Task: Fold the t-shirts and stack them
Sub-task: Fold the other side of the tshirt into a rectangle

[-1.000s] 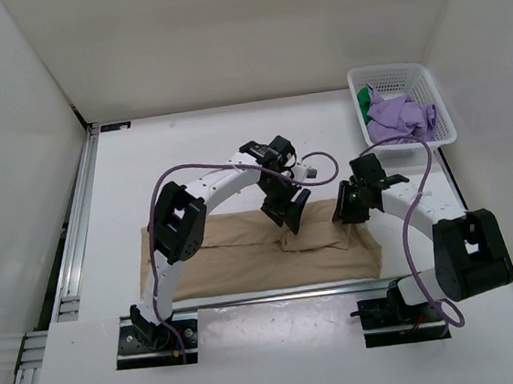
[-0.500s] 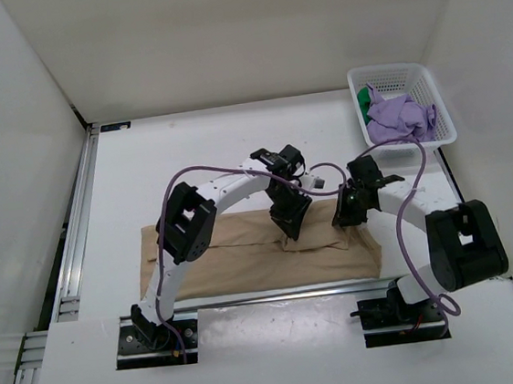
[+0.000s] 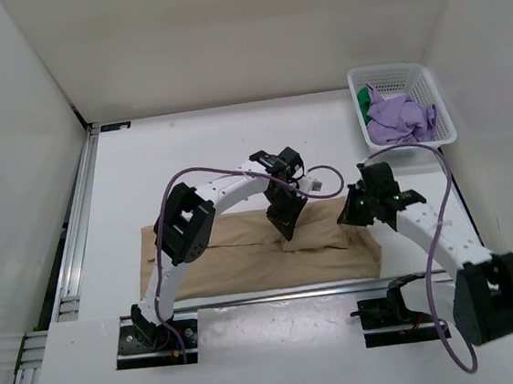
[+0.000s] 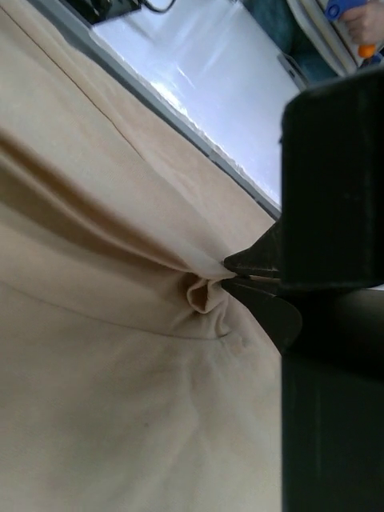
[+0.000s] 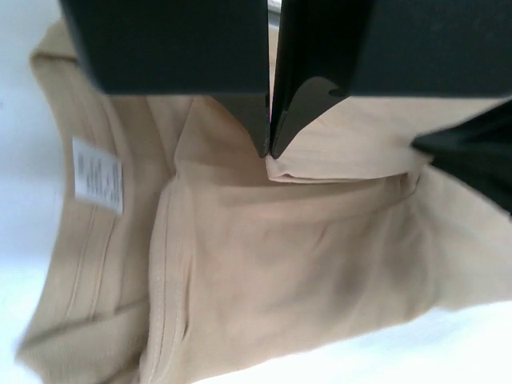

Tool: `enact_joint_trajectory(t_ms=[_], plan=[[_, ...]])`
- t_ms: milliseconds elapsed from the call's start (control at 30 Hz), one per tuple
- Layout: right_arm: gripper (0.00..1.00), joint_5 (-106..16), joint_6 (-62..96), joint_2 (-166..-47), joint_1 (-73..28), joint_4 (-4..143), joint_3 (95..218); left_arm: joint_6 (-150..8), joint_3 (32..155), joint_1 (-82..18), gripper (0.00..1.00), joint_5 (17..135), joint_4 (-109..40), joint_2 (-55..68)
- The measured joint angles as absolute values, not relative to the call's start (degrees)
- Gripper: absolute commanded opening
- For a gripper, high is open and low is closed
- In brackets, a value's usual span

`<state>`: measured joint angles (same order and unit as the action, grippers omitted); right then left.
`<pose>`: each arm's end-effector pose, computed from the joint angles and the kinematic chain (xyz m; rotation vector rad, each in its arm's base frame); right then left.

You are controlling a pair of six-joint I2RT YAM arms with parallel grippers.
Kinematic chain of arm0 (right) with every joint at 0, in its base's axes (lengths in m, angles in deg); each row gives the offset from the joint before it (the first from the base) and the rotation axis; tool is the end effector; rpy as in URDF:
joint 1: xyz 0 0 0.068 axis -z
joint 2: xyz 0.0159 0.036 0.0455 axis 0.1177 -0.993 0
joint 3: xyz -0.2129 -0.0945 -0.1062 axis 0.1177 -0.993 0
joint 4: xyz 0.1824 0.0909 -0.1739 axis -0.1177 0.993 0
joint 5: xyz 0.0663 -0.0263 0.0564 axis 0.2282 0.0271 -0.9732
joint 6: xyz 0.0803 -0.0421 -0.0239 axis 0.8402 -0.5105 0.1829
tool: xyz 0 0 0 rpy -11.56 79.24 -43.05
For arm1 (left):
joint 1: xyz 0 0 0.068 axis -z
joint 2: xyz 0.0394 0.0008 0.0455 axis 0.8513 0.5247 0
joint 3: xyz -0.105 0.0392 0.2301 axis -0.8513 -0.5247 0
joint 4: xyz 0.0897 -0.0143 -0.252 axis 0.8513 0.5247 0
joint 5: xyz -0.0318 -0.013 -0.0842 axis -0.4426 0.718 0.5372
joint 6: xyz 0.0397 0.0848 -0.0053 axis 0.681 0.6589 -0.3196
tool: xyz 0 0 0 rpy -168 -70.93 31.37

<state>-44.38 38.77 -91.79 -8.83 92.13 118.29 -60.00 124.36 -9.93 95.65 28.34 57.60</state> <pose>0.2540 0.0817 0.1442 0.2309 2.5272 0.4700 0.2606 -0.3533 0.1185 -1.2322 -2.6746 0.7292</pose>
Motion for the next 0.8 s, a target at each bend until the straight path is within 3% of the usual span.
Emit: enact_joint_trajectory(t_ms=[267, 433, 533, 800], plan=[[0.02, -44.54, 43.4, -79.22, -9.93, 96.39, 108.17, -60.0, 120.01, -7.24, 0.17, 93.03, 28.14, 53.9], [0.04, -44.38, 45.98, -72.4, -10.26, 100.59, 105.81, -59.94, 118.43, -5.69, 0.35, 93.36, 28.82, 51.43], [0.05, -44.84, 47.14, -69.28, -10.26, 102.05, 105.24, -60.0, 116.86, -4.94, 0.4, 94.26, 30.31, 49.25], [0.17, -46.02, 49.22, -64.42, -10.3, 106.86, 102.64, -60.0, 110.87, -1.25, 0.42, 95.35, 35.29, 46.38]])
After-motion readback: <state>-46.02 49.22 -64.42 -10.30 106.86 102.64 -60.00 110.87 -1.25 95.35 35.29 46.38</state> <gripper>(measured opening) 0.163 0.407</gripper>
